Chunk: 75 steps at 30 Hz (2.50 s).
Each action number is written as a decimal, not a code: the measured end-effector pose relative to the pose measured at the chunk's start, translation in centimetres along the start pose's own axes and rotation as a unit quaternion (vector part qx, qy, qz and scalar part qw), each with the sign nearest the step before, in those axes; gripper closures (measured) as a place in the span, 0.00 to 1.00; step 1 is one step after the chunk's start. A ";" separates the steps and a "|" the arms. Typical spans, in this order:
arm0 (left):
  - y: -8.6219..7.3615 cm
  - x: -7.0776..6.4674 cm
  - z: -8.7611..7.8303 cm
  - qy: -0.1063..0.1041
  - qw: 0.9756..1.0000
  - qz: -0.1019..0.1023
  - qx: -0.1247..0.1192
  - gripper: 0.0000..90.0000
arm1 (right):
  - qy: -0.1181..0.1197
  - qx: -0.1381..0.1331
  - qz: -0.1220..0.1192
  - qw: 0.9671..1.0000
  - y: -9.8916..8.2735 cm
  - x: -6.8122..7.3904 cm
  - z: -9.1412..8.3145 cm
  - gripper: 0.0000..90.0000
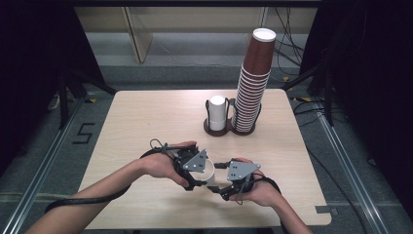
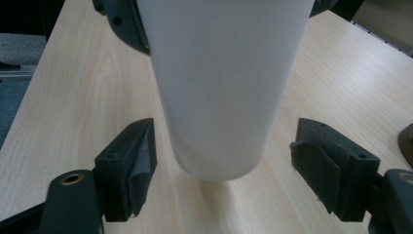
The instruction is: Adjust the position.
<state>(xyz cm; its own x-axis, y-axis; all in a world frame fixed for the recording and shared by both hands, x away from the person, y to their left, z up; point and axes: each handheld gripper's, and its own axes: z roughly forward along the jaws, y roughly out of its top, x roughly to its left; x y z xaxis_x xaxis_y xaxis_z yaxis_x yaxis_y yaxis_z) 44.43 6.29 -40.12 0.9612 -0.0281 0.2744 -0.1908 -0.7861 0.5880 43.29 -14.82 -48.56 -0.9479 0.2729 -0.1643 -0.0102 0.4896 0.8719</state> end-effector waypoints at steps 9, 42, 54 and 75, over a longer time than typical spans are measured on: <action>0.2 -0.2 0.2 -0.006 1.000 0.002 -0.005 0.25 | 0.009 -0.005 -0.002 1.000 0.5 0.3 0.4 0.33; -2.9 -2.1 -1.2 0.116 0.963 -0.181 -0.163 0.07 | -0.091 -0.045 0.071 0.992 -2.1 -1.5 -3.2 0.37; -4.7 -3.4 -1.7 0.182 0.912 -0.284 -0.232 0.09 | -0.134 -0.062 0.104 0.984 -3.1 -2.4 -5.1 0.37; -7.7 -3.9 -1.6 0.274 0.858 -0.362 -0.239 0.12 | -0.255 -0.074 0.176 0.948 -4.1 -4.5 -7.5 0.37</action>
<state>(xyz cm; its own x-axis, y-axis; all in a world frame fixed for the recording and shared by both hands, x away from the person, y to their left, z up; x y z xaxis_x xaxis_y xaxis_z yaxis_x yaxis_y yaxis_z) 41.78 13.45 -44.47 0.6489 0.7589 -0.0553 0.2316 -0.1278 0.9644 45.24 -24.30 -47.88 -0.6234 0.7816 -0.0195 0.1983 0.1821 0.9631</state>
